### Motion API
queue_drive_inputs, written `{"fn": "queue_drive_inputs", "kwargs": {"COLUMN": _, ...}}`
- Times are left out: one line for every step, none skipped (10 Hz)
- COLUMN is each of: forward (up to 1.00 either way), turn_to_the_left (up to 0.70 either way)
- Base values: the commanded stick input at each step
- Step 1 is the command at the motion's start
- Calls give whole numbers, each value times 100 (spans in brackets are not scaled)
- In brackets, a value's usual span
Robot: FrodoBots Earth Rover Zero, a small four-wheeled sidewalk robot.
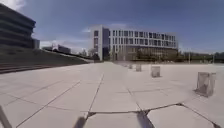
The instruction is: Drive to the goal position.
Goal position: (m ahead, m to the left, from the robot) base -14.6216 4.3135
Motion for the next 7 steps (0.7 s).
{"fn": "queue_drive_inputs", "kwargs": {"forward": 70, "turn_to_the_left": 0}}
{"fn": "queue_drive_inputs", "kwargs": {"forward": 70, "turn_to_the_left": 0}}
{"fn": "queue_drive_inputs", "kwargs": {"forward": 70, "turn_to_the_left": 0}}
{"fn": "queue_drive_inputs", "kwargs": {"forward": 70, "turn_to_the_left": 0}}
{"fn": "queue_drive_inputs", "kwargs": {"forward": 70, "turn_to_the_left": 0}}
{"fn": "queue_drive_inputs", "kwargs": {"forward": 70, "turn_to_the_left": 0}}
{"fn": "queue_drive_inputs", "kwargs": {"forward": 70, "turn_to_the_left": 0}}
